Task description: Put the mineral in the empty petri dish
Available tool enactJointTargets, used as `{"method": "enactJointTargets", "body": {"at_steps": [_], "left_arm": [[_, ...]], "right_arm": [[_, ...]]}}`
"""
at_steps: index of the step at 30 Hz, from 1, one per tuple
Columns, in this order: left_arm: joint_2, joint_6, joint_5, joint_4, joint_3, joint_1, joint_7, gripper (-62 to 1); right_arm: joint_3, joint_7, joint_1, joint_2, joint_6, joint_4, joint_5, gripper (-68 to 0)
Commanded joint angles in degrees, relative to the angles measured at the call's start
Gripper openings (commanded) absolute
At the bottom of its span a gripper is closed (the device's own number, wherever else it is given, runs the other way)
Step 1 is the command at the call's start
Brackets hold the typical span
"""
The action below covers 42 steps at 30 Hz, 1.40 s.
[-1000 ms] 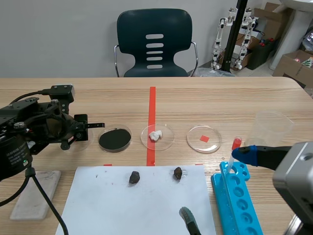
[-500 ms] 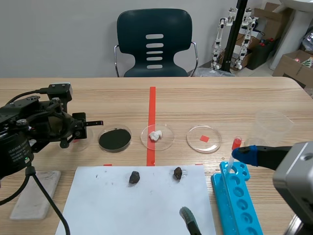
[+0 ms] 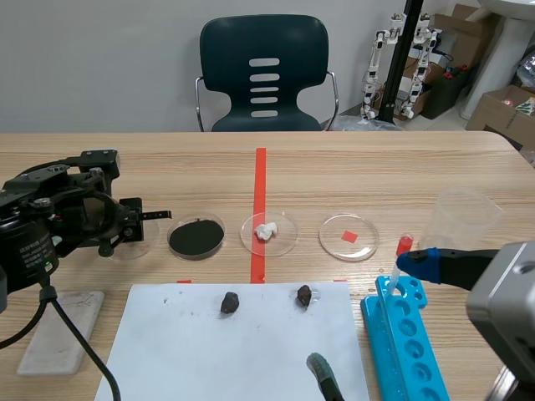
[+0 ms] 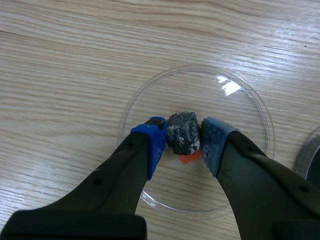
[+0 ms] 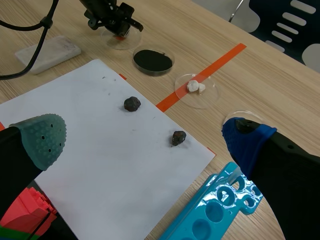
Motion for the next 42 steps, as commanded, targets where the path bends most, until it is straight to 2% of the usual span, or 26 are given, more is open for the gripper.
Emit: {"method": "enactJointTargets", "body": {"at_steps": [1,8,14,28,31,36,42], "left_arm": [[0.2,0.0,0.2,0.8,-0.6,-1.3,-0.3,-50.8],[0.8,-0.1,0.2,-0.1,-0.6,-1.3,-0.4,-49.5],[0.8,-0.3,0.2,0.0,-0.6,-1.3,-1.6,-31.6],[-1.0,-0.3,0.2,0.2,-0.6,-1.2,-4.2,-4.8],[-1.6,-1.3,0.2,0.5,-0.6,-1.1,-4.3,0.7],[-2.4,-2.6,0.2,3.6,-0.6,0.8,-6.6,1.4],[-2.4,-2.7,0.2,6.7,-0.6,3.5,-9.1,1.4]], "right_arm": [[0.4,0.9,0.0,-0.2,0.0,1.2,0.4,0.4],[0.4,0.9,0.0,-0.2,0.0,1.2,0.4,0.4],[0.4,0.9,0.0,-0.2,0.0,1.2,0.4,0.4],[0.4,0.9,0.0,-0.2,0.0,1.2,0.4,0.4],[0.4,0.9,0.0,-0.2,0.0,1.2,0.4,0.4],[0.4,0.9,0.0,-0.2,0.0,1.2,0.4,0.4],[0.4,0.9,0.0,-0.2,0.0,1.2,0.4,0.4]]}}
